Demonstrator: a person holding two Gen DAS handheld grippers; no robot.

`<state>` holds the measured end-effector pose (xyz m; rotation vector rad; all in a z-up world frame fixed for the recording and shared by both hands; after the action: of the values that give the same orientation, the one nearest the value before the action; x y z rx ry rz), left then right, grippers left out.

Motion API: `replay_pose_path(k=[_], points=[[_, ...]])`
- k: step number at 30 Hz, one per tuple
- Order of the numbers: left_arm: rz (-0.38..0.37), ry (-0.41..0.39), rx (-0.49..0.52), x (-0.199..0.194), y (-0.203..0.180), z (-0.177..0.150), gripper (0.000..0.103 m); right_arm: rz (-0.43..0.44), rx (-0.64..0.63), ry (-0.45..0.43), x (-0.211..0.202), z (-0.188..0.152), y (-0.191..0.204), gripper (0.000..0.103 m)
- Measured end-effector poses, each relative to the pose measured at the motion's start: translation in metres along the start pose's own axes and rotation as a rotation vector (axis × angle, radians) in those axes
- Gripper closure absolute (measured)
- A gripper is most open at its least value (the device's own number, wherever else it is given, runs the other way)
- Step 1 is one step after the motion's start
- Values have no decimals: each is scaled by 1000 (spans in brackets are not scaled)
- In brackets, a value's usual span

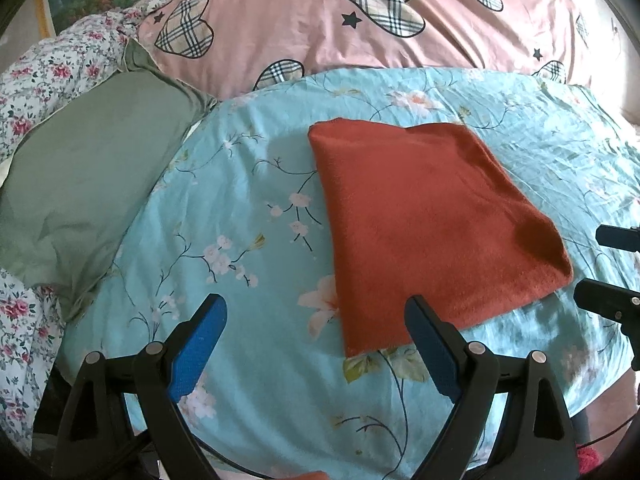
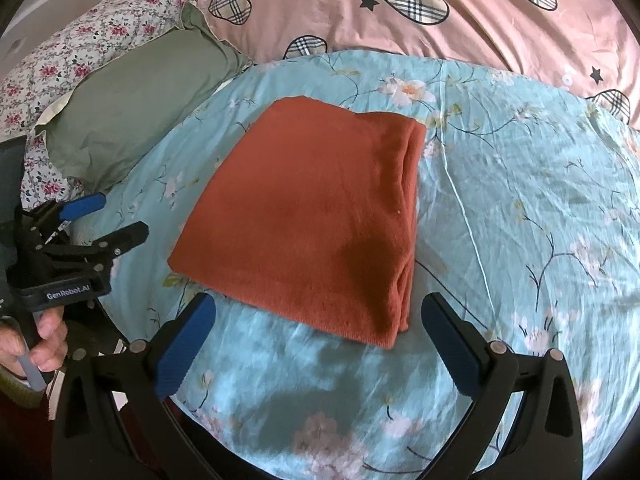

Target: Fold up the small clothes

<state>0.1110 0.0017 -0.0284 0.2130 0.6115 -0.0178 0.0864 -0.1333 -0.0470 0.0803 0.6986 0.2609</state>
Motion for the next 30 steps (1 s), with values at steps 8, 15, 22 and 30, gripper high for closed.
replay_pose_path(k=[8, 15, 22, 30], points=[[3, 23, -20, 19, -1, 6, 11, -10, 11, 31, 17, 4, -1, 0], [4, 38, -58, 29, 0, 10, 11, -2, 54, 34, 24, 7, -4, 0], [0, 63, -58, 35, -3, 4, 11, -5, 51, 58, 30, 1, -1, 0], [-6, 74, -56, 34, -5, 0, 11, -2, 51, 65, 31, -2, 0, 0]])
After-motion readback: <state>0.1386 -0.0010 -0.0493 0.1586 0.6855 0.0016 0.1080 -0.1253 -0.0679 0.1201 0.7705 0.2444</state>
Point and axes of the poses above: each gripper's, at about its wrist camera, not at the fingertips, and x roughly the way its jaws point, y to its left, z to its top, the point moved 5 cm from there along x, roughly the way its jaws point, and after that the axes turned 13 degrees about -y, right-handed, at the moved point
